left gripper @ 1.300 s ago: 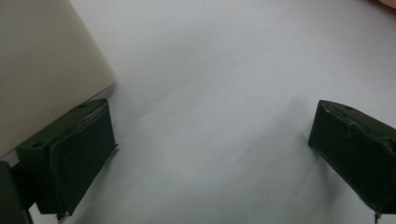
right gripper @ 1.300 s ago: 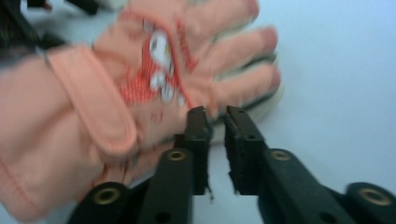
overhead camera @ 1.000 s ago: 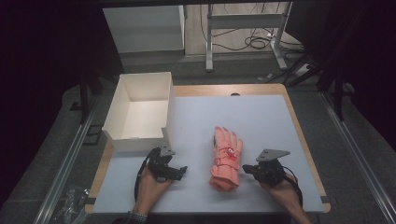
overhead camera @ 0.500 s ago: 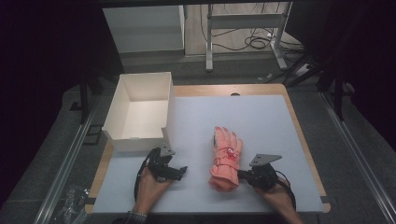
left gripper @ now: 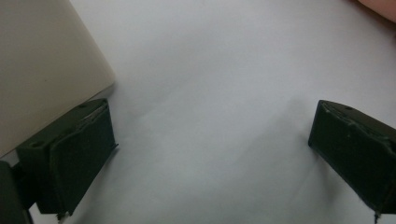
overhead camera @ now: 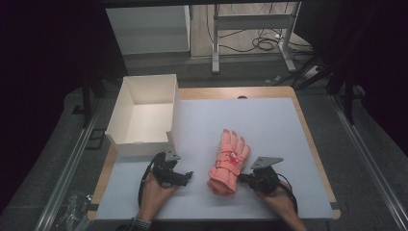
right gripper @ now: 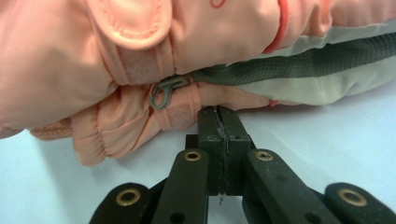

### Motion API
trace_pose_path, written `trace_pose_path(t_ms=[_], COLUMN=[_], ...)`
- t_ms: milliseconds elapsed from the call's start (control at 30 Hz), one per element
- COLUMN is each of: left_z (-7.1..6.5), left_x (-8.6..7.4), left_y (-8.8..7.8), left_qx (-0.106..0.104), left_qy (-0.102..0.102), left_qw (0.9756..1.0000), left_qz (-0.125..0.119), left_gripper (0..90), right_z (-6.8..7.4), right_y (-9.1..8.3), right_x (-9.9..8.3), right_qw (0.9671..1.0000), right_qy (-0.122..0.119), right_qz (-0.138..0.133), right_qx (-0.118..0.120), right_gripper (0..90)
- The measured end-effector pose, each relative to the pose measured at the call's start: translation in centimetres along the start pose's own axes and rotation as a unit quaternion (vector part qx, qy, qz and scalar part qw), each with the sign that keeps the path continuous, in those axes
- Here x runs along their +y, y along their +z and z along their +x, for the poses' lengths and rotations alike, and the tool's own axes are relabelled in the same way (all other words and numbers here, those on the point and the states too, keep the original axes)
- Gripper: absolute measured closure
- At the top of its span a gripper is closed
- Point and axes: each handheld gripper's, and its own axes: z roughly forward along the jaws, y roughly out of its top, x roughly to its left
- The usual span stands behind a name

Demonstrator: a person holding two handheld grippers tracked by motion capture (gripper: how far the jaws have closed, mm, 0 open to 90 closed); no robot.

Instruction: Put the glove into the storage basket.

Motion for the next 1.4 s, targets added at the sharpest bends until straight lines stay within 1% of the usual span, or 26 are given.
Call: trace_pose_path(t_ms=[400, 667, 800, 1233, 1400], left_z=[0.0, -0.1, -0.1, 0.3, 0.3], left_x=[0.0, 0.0, -0.3, -0.7, -0.7], left_y=[0.0, -0.1, -0.4, -0.8, -0.8], left_qx=[0.001, 0.003, -0.002, -0.006, -0.007], left_qy=[0.001, 0.003, 0.005, 0.009, 0.009], left_qw=[1.0000, 1.0000, 1.0000, 0.9999, 0.9999], left_qz=[0.000, -0.001, 0.000, 0.001, 0.002], left_gripper=[0.7, 1.8, 2.4, 1.9, 1.8], right_z=[-0.1, 0.0, 0.0, -0.1, -0.3], right_y=[1.0, 1.6, 2.0, 3.9, 4.7], right_x=[0.9, 1.4, 1.7, 3.3, 4.1], right_qw=[1.0000, 1.0000, 0.9999, 0.9999, 0.9998], right_qy=[0.009, 0.009, 0.012, 0.011, 0.016], right_qz=[-0.001, -0.002, -0.003, -0.005, -0.009], right_qx=[-0.002, 0.000, 0.002, 0.004, 0.002], right_gripper=[86.6, 86.5, 86.5, 86.5, 86.7])
